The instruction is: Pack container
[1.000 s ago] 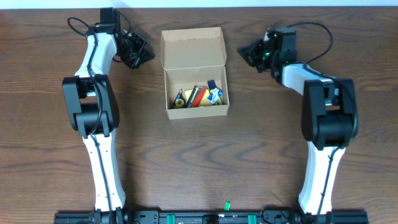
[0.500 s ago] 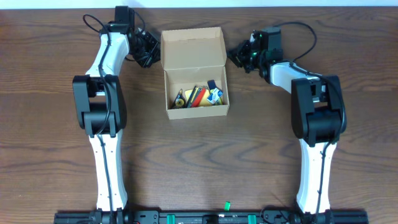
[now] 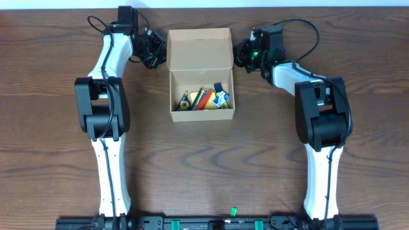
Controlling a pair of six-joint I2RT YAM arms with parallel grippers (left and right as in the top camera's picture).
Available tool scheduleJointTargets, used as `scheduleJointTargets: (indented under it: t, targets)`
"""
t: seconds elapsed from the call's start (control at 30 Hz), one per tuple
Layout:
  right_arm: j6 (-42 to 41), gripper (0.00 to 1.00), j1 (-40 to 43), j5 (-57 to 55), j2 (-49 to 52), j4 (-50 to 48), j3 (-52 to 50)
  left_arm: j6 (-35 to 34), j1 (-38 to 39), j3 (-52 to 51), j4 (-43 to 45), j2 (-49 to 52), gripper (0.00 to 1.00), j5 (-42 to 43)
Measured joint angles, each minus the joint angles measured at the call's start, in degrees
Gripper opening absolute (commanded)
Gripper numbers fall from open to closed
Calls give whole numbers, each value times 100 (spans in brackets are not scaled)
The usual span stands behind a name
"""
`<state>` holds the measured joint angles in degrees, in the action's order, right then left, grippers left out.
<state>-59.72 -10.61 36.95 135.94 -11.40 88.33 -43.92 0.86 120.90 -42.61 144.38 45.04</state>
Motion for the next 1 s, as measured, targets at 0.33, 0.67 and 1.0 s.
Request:
scheduleJointTargets:
  t: [0.33,0.67,1.0]
  targets:
    - [35,1,9,234,2,-326,0,66,-76,0,2,0,6,490]
    - [348,1,39,546,2,-472,0,420,-151,0,120,0,6,1224]
    - [778,2,42,730,-26,-415,0,1023,-238,0,15,0,6,1838]
